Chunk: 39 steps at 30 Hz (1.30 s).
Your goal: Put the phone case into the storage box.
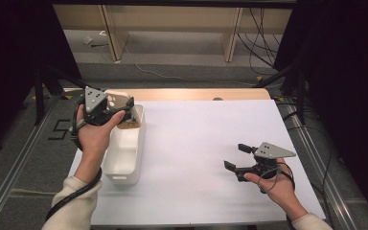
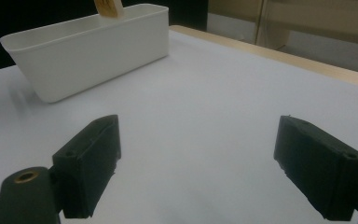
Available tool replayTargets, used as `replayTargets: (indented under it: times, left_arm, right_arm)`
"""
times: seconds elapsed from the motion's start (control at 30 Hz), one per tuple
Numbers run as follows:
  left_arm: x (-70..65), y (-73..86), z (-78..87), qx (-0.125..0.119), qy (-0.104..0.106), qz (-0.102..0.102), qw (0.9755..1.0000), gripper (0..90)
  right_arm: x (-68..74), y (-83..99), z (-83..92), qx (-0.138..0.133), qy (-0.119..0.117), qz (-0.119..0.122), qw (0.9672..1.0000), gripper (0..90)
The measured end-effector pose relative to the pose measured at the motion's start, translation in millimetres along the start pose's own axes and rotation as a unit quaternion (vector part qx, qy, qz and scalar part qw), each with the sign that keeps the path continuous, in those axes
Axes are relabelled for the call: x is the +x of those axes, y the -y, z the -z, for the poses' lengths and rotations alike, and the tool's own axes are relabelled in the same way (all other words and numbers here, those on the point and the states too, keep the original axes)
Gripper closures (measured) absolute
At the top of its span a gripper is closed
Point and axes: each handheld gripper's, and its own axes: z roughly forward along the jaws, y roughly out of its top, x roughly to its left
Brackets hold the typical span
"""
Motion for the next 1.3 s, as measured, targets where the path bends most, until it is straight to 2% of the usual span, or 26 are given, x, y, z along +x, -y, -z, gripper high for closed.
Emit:
replayTargets:
  times: [1.3]
  left_arm:
    - [4.9,6.7,-4.0,0.014,-0.003,-0.002,0.9999,10.8]
  right_arm:
    - [-0.2,0.1,0.1,0.0,-0.002,-0.001,1.0,15.9]
